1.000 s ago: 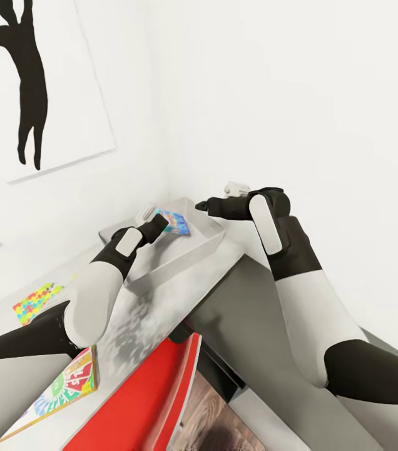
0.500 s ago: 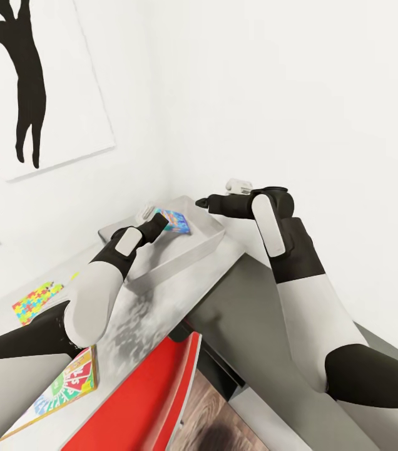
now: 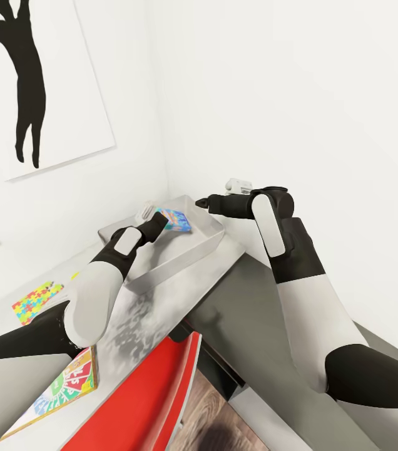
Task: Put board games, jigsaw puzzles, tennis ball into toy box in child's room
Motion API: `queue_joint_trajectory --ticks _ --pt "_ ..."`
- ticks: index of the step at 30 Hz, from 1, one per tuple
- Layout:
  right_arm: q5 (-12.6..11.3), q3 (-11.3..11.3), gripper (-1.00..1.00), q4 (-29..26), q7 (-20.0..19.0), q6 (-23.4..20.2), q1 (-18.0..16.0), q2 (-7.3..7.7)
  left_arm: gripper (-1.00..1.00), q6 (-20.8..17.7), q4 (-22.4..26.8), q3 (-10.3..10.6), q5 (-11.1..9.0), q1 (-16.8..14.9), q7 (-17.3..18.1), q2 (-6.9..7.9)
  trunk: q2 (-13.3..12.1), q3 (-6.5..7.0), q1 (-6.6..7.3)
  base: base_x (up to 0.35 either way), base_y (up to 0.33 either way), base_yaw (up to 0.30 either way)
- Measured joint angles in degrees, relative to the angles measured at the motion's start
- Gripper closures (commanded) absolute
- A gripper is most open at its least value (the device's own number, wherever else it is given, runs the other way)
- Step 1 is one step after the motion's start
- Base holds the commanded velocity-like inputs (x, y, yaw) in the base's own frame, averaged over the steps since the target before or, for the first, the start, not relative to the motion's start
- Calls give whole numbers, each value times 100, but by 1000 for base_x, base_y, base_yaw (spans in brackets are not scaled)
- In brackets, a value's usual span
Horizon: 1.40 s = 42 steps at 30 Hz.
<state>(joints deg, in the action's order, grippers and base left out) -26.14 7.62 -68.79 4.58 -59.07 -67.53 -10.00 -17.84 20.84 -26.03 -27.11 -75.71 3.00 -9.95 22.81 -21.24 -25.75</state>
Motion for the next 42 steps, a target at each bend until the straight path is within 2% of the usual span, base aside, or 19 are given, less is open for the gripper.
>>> queue_joint_trajectory --ticks 4,11,20,26,28,31,34,38,42 --pt "-6 0 -100 0 -2 -5 0 0 100 22 0 -6 -20 0 0 0 0 -26 0 0 0 0" --pt "-1 1 -100 0 -3 -7 0 0 100 323 -1 -8 -23 0 1 0 0 -89 0 0 0 0" --pt "-1 0 -100 0 -2 -7 0 0 100 344 -2 -7 -31 0 10 0 0 -174 0 0 0 0" --pt "-1 0 -100 0 -4 -7 0 0 100 305 -1 7 -125 0 28 0 0 -230 0 0 0 0" --pt "0 0 -100 0 -4 -7 0 0 100 284 1 17 -145 0 148 0 0 -249 0 0 0 0" --pt "0 0 -100 0 -4 -7 0 0 100 258 1 20 -151 -1 590 0 0 -277 0 0 0 0" --pt "-1 0 -100 0 -4 -7 0 0 100 232 0 19 -134 0 797 0 0 -306 0 0 0 0" --pt "-1 0 -100 0 -4 -7 0 0 100 221 -3 18 -135 0 887 0 0 -343 0 0 0 0" --pt "-1 0 -100 0 -4 -7 0 0 100 219 -2 17 -220 0 907 0 0 -381 0 0 0 0"
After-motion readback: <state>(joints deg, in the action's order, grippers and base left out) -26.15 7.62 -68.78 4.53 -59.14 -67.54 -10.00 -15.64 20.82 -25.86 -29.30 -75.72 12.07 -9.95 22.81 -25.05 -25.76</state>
